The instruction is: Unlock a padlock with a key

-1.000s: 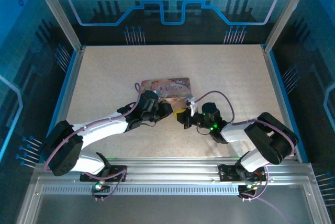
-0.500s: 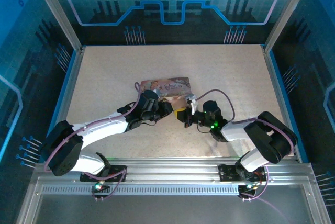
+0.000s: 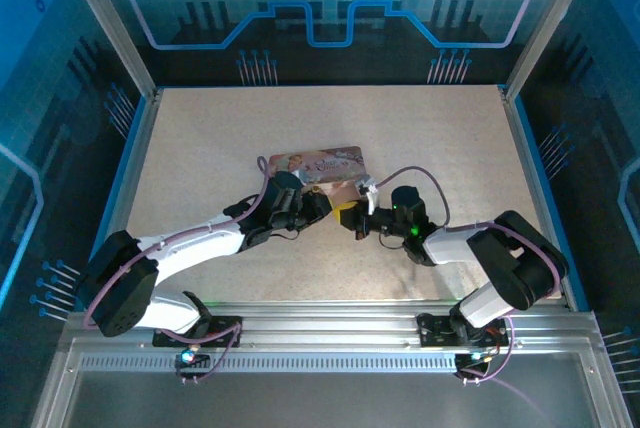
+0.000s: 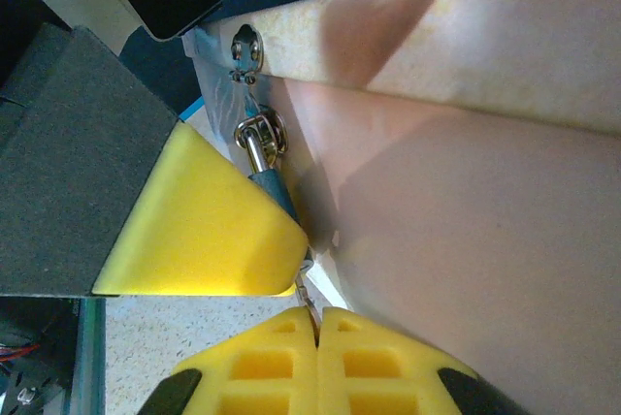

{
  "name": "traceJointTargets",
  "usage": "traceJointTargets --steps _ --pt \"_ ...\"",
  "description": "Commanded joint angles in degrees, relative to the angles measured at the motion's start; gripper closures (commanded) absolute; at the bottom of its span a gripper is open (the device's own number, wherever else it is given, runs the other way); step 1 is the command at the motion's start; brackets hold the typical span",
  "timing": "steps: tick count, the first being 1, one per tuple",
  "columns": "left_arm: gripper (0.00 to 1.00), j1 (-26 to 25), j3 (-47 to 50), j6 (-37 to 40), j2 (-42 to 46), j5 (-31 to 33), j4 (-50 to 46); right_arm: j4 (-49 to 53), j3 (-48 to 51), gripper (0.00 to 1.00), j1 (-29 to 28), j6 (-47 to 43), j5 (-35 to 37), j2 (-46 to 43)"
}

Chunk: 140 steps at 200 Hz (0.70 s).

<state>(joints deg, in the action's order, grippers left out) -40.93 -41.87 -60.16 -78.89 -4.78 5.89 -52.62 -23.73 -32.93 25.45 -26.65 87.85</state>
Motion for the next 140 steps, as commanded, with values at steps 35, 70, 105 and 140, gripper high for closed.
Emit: traceJointTargets --steps 35,70,105,140 --pt "0.80 -2.0 0.0 -0.9 -0.3 -8.5 0.9 -12.7 -5.6 1.00 -1.0 2.1 -2.3 -0.3" --pt "0.80 -1.9 0.4 -1.8 -1.2 -9.0 2.5 -15.2 -6.7 1.00 -2.0 4.1 -0.5 -0.2" --pt "0.80 -2.0 0.7 -2.6 -1.7 -9.3 4.0 -17.9 -8.0 1.00 -2.9 6.0 1.5 -0.6" --pt "0.79 -2.0 1.1 -2.2 -1.6 -8.5 3.9 -16.5 -7.3 1.00 -4.1 5.1 3.2 -0.7"
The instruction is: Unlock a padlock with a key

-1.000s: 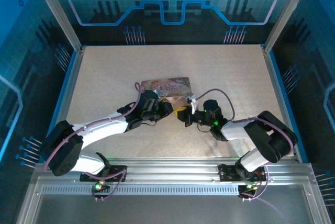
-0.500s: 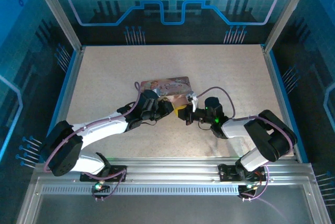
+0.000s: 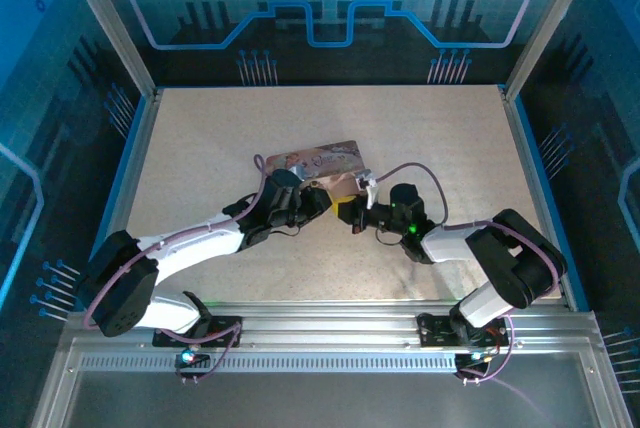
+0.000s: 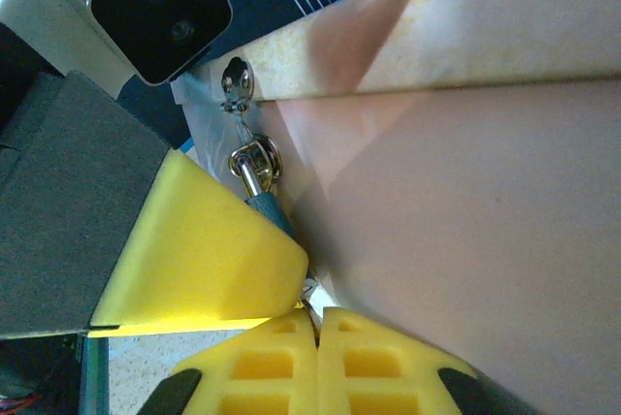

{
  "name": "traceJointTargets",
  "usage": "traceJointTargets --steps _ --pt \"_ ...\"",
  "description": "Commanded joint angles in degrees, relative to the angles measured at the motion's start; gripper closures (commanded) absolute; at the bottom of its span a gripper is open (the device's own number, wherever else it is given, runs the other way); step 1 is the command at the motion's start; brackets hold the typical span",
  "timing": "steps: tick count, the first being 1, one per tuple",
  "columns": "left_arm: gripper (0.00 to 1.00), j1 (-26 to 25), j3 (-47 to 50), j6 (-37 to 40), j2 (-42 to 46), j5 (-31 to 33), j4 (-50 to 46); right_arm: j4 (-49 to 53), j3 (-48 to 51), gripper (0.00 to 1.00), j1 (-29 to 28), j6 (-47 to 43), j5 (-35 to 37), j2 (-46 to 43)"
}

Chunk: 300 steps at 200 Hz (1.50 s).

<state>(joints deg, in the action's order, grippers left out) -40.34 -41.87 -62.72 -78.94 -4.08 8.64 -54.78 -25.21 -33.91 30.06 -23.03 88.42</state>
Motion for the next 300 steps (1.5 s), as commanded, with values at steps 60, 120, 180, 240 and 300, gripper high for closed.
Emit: traceJointTargets --steps 60,120,180,240,300 --pt "0.79 -2.6 2.3 0.4 -3.8 -8.1 3.2 -14.0 -1.5 1.00 -4.4 1.5 2.7 2.3" --pt "0.76 -2.3 2.8 1.1 -6.4 -6.6 4.7 -16.5 2.6 1.00 -6.9 5.6 8.7 6.9" --pt "0.65 -0.9 4.8 1.3 -6.0 -5.9 4.8 -16.6 3.9 1.00 -9.0 12.0 13.1 12.2" --pt "0.35 1.2 8.5 1.2 1.0 -5.2 2.4 -13.6 3.7 1.00 -9.8 16.9 13.7 14.5" --pt "0.28 2.7 15.5 -5.5 7.8 -4.4 5.3 -10.3 3.7 1.00 -11.3 27.1 13.6 11.4"
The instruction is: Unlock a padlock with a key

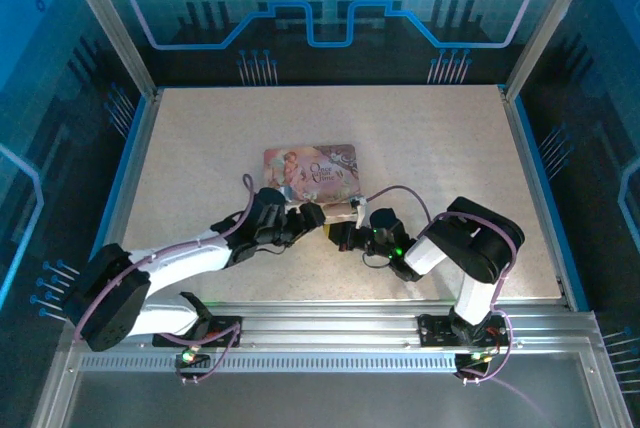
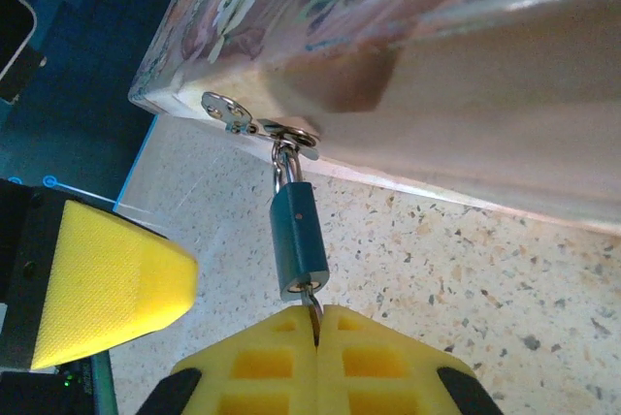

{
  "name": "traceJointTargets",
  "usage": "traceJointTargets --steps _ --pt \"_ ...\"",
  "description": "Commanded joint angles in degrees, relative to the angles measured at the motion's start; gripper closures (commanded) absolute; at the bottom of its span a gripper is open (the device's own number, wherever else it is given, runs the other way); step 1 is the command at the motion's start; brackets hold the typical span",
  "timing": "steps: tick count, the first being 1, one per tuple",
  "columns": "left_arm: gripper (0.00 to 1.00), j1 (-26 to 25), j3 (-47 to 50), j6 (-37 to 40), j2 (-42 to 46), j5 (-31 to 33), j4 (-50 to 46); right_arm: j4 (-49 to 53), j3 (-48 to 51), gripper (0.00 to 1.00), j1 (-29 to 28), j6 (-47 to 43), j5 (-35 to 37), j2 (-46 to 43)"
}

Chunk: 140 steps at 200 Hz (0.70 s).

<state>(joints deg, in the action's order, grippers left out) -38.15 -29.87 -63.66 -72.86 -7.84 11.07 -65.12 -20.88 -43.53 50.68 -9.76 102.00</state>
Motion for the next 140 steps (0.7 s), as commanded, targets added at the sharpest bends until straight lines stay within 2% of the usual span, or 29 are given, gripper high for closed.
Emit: traceJointTargets --steps 1,47,99,140 --pt "0.28 0.6 3.7 -4.8 1.8 -0.6 3.2 0.0 -0.6 1.00 -1.7 6.6 0.4 -2.3" --pt "0.36 0.5 7.7 -9.1 2.2 2.2 9.9 0.0 -1.1 1.00 -2.8 14.2 0.9 -1.8" --pt "0.43 0.5 9.1 -11.1 2.7 4.6 11.5 -0.3 -2.4 1.00 -3.6 20.6 0.3 0.4" --pt "0.47 0.5 9.2 -12.4 2.5 6.2 12.5 -0.6 -2.7 1.00 -3.8 22.0 0.5 1.2"
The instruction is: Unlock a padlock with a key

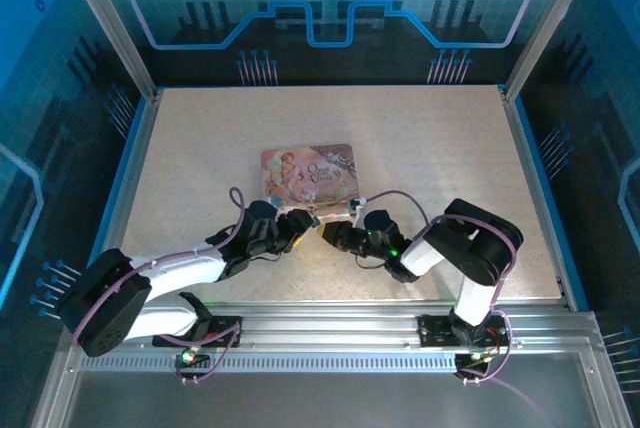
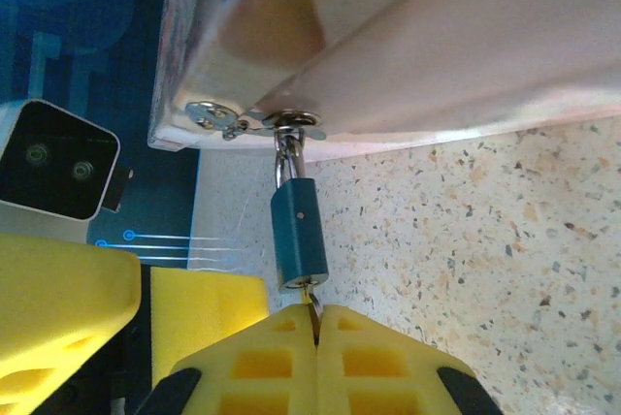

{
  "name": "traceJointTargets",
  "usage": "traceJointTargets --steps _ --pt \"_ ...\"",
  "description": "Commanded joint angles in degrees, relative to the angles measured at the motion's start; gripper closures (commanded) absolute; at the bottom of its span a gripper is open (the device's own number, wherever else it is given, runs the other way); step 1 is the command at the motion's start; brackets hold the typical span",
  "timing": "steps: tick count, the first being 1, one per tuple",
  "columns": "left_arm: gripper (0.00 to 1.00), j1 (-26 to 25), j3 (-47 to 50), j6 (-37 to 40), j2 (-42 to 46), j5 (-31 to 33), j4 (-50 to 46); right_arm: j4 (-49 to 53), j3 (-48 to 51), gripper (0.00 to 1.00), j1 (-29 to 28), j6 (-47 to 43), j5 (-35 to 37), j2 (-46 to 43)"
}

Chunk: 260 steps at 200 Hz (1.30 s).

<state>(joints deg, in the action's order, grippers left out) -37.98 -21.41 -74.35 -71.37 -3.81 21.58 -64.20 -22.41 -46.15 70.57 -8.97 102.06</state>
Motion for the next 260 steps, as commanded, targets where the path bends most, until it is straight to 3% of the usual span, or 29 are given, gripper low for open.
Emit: traceJointTargets --steps 1,171,240,260 --pt "0.47 0.4 0.8 -1.7 1.0 2.2 2.1 -1.5 -1.2 1.00 -1.2 2.1 -0.3 1.1" --pt "0.62 0.4 -1.5 -2.6 -9.2 3.2 10.5 -0.2 -2.1 1.00 -1.3 3.3 -1.0 -0.9" --pt "0.63 0.3 -2.2 -2.8 -11.7 3.0 11.4 1.5 -2.4 0.99 -1.4 3.8 -0.7 -3.7" --pt "0.71 0.3 -2.0 -3.0 -12.0 3.0 12.0 2.6 -2.8 0.99 -1.4 3.9 -0.8 -4.2"
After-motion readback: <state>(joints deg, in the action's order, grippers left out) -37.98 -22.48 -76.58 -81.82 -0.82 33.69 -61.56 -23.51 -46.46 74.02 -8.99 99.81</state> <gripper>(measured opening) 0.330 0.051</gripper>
